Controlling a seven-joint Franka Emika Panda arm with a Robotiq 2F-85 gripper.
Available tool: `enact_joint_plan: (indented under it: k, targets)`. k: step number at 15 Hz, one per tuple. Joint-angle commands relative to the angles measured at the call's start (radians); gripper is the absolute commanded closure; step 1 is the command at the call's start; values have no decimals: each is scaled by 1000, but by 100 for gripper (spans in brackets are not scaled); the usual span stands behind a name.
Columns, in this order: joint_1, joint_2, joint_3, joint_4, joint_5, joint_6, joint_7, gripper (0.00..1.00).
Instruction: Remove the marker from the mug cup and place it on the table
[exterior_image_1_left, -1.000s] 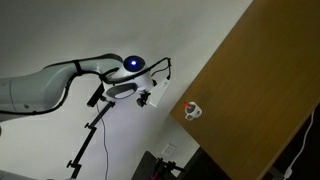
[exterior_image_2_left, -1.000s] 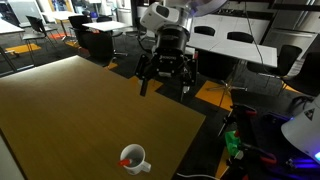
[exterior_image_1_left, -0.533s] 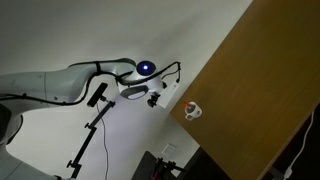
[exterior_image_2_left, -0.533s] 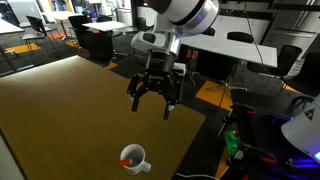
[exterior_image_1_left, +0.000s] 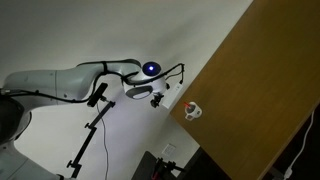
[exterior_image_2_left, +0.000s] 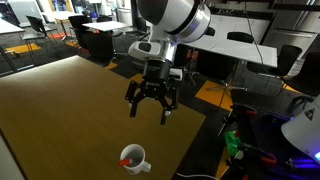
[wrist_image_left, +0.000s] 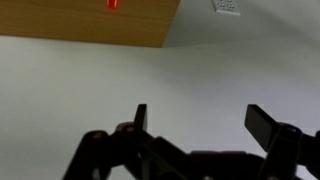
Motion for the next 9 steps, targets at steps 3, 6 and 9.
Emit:
enact_joint_plan:
  k: [3,6,9]
  targets:
    - [-16,48,33,30,16,53,-11,0]
    - [-19,101,55,57,53,104,-36,0]
    - [-27,154,81,79,134,145,-62,0]
